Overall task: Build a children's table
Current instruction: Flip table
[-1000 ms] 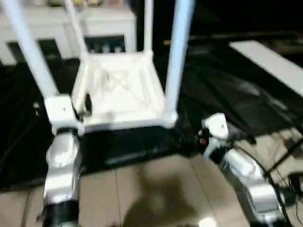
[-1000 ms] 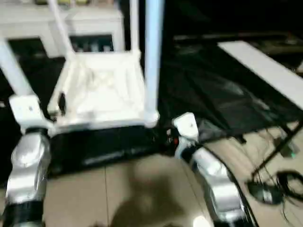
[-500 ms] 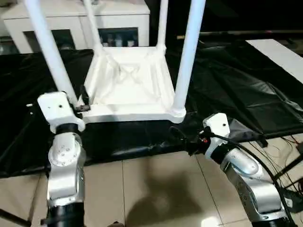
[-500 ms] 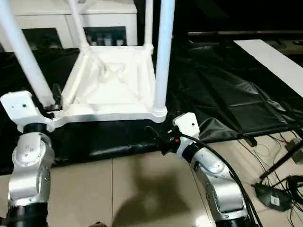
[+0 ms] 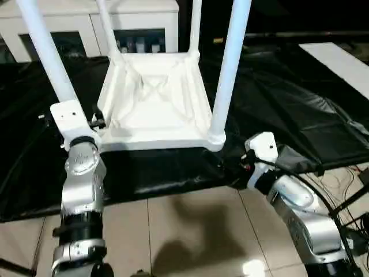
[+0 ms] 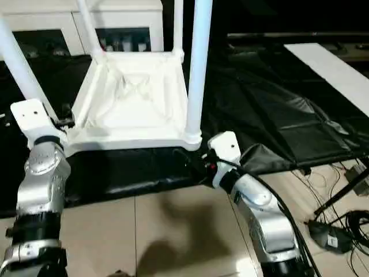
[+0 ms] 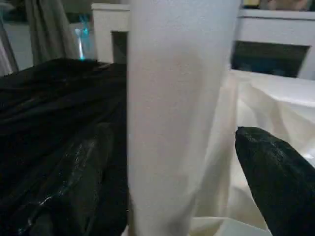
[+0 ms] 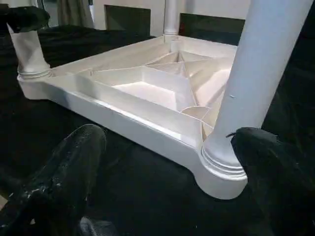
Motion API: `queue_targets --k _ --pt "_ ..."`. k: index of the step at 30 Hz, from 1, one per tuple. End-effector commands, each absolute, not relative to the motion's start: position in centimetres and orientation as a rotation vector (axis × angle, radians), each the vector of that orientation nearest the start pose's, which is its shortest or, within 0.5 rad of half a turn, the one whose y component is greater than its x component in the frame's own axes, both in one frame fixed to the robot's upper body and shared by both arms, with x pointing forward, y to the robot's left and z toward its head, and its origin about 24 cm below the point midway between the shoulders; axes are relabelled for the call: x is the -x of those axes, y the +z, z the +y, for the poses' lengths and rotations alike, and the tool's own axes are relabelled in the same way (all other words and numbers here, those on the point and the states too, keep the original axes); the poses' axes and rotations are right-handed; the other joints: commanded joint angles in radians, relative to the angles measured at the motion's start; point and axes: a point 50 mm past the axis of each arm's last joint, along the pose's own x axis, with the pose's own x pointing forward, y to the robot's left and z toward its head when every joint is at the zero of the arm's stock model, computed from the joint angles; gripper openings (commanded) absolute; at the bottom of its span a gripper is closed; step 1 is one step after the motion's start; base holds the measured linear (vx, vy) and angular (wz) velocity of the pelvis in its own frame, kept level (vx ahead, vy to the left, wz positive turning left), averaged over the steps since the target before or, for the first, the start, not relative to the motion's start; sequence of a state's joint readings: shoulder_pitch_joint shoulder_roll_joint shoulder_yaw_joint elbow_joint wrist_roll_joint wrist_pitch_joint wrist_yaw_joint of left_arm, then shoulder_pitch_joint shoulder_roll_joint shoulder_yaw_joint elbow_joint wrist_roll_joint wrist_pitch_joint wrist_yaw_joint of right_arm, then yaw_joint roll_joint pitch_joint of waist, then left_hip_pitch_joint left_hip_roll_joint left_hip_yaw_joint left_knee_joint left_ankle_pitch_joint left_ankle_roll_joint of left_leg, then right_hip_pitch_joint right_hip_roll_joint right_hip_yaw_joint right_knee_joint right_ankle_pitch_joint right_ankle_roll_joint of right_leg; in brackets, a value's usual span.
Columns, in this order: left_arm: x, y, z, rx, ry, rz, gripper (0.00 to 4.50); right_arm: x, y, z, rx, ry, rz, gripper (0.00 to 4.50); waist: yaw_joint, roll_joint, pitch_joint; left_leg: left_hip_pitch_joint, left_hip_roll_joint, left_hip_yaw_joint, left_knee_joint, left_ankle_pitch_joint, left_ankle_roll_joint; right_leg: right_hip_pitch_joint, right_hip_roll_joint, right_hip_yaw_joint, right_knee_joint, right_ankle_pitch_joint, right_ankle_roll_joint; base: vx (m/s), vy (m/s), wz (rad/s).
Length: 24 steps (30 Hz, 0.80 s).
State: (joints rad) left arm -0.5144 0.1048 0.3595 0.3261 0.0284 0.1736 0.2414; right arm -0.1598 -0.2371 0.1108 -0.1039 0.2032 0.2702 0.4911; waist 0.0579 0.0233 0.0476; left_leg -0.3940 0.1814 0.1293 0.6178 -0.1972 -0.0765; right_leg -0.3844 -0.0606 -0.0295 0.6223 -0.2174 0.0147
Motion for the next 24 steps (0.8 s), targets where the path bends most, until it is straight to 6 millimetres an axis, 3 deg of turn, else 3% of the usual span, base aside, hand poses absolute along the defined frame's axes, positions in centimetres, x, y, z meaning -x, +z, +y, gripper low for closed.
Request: queue_targets --k 1,4,5,8,11,14,15,19,20,24 --pt "-33.9 10.1 23.3 0.037 0.492 -0.005 4.33 -27.3 8.3 -12.5 0.041 0.678 0.041 4.5 0.0 0.01 -0.054 0.018 0.03 -0.004 -0.085 -0.162 0.027 0.041 -0.059 0.031 -0.066 0.025 -0.204 0.0 0.0 0.0" --pt "-34.4 9.9 22.5 0.063 0.379 0.003 4.33 -27.2 8.2 -12.3 0.033 0.707 0.038 4.5 0.0 0.011 -0.053 0.02 0.03 -0.003 -0.087 -0.184 0.016 0.038 -0.06 0.032 -0.069 0.005 -0.206 0.0 0.0 0.0" --pt "-34.7 9.6 21.4 0.074 0.251 0.03 4.33 -26.8 8.2 -12.1 0.007 0.751 0.042 4.5 0.003 0.017 -0.055 0.021 0.031 -0.004 -0.088 -0.19 0.011 0.038 -0.062 0.033 -0.067 0.005 -0.208 0.0 0.0 0.0" --pt "-34.7 9.4 20.9 0.067 0.201 0.041 4.33 -26.6 8.2 -12.1 -0.01 0.774 0.045 4.5 0.007 0.016 -0.053 0.023 0.035 -0.002 -0.089 -0.201 0.013 0.034 -0.062 0.033 -0.068 0.015 -0.214 0.0 0.0 0.0" --pt "-34.1 8.1 19.7 0.062 0.107 0.113 3.96 -26.0 7.9 -12.1 -0.039 0.828 0.068 4.5 0.018 0.016 -0.051 0.023 0.039 0.0 -0.093 -0.215 0.014 0.036 -0.065 0.033 -0.07 -0.008 -0.213 0.0 0.0 0.0" --pt "-33.9 7.7 19.6 0.057 0.105 0.13 3.83 -26.0 7.9 -12.2 -0.04 0.83 0.07 4.5 0.024 0.013 -0.05 0.023 0.039 0.005 -0.095 -0.227 0.01 0.033 -0.065 0.033 -0.073 -0.045 -0.204 0.0 0.0 0.0" --pt "-33.9 7.5 19.7 0.057 0.111 0.141 3.5 -26.0 7.9 -12.2 -0.04 0.828 0.071 4.5 0.023 0.012 -0.049 0.021 0.04 0.007 -0.097 -0.231 0.007 0.034 -0.066 0.033 -0.075 -0.063 -0.198 0.0 0.0 0.0" --pt "-34.1 7.5 19.5 0.072 0.09 0.15 3.44 -26.1 7.9 -12.1 -0.046 0.828 0.069 4.5 0.023 0.013 -0.051 0.021 0.039 0.007 -0.098 -0.232 -0.001 0.033 -0.066 0.033 -0.078 -0.079 -0.186 0.0 0.0 0.0" --pt "-34.1 7.2 19.2 0.079 0.07 0.165 3.11 -26.1 7.8 -12.1 -0.046 0.828 0.068 4.5 0.024 0.012 -0.054 0.02 0.039 0.009 -0.095 -0.195 0.003 0.035 -0.066 0.033 -0.074 -0.031 -0.187 0.0 0.0 0.0" --pt "-34.0 6.5 19.0 0.095 0.062 0.182 2.96 -26.2 7.8 -12.1 -0.057 0.823 0.065 4.5 0.028 0.012 -0.06 0.021 0.037 0.012 -0.089 -0.131 0.023 0.039 -0.065 0.03 -0.069 0.06 -0.199 0.0 0.0 0.0"
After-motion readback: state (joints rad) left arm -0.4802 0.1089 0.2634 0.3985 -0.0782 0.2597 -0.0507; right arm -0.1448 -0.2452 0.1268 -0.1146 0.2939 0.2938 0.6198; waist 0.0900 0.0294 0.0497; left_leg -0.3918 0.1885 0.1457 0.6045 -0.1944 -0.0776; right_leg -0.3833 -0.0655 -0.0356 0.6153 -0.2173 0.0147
